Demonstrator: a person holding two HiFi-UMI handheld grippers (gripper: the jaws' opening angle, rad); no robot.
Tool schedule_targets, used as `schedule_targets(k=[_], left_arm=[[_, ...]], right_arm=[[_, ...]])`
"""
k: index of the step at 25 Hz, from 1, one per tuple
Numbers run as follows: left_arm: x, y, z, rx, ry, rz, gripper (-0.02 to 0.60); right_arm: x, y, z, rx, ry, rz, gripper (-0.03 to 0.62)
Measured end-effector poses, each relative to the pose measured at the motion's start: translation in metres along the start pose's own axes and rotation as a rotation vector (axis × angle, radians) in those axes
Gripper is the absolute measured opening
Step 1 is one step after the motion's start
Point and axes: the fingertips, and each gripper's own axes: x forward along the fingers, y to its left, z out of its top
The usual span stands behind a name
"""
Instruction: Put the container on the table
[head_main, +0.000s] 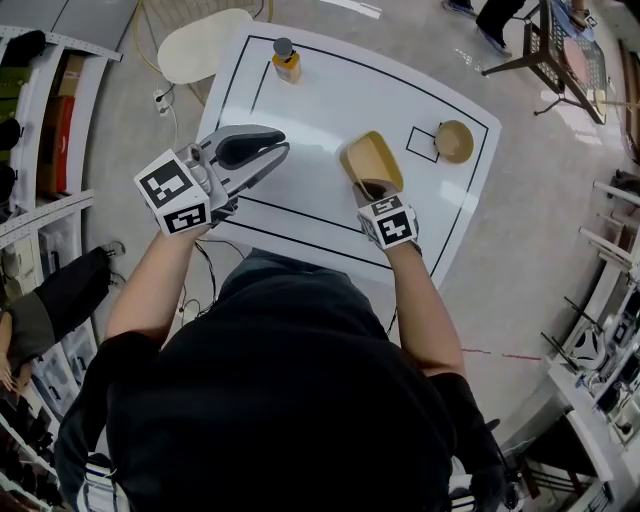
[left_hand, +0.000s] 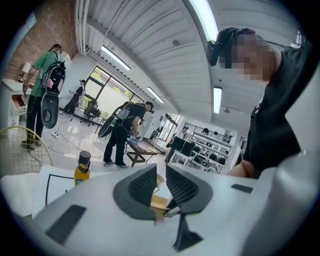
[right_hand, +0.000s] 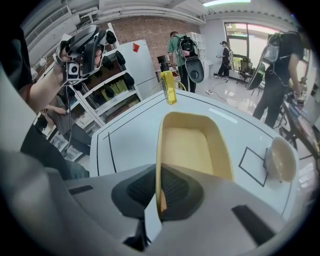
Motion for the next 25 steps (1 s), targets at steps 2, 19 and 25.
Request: schedule_targets(k=[2, 19, 25], left_arm=[[0.001, 0.002, -0.004, -0.008, 0.006, -0.003, 0.063], [0.011, 0.01, -0.017, -0.04, 0.024, -0.027, 0.063], [0.012, 0.012, -0.02, -0.05, 0.029, -0.031, 0.063]], right_arm=[[0.004, 0.0, -0.003, 0.002, 0.008, 0.0, 0.009], [0.024, -0.006, -0.012, 0.019, 0.04, 0.0, 0.009], [0.029, -0.006, -0.014, 0.019, 0.052, -0.001, 0.009]])
